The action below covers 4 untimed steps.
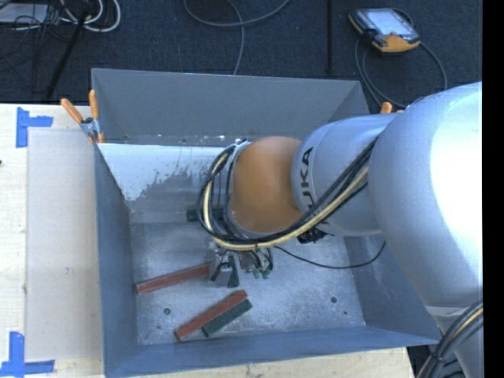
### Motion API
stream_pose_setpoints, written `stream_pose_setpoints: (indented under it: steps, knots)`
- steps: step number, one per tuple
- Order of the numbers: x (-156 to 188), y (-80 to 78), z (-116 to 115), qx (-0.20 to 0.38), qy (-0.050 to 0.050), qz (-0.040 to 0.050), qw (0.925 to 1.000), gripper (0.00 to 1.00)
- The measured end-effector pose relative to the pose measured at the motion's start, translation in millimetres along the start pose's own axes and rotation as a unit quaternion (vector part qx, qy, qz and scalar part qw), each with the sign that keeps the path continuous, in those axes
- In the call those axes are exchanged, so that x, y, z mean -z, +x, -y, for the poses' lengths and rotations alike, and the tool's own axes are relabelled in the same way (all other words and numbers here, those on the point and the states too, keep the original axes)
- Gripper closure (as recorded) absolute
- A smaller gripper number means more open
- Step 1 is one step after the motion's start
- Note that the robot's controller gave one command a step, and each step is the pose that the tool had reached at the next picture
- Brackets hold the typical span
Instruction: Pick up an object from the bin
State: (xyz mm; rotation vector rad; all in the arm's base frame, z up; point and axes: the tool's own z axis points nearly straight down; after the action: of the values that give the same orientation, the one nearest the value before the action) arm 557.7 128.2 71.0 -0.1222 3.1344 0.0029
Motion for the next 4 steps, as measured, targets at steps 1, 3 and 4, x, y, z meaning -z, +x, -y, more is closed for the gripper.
stream_pose_setpoints:
  steps: [1,3,4]
  knots:
    - [0.0,0.0,0.1,0.000,0.000,0.0000,1.0000,1.00]
    - [74.0,0.7,0.5,0.217,0.000,-0.0036,0.9763,1.00]
    - [95.8,14.6,3.7,0.200,0.000,-0.0015,0.9798,1.00]
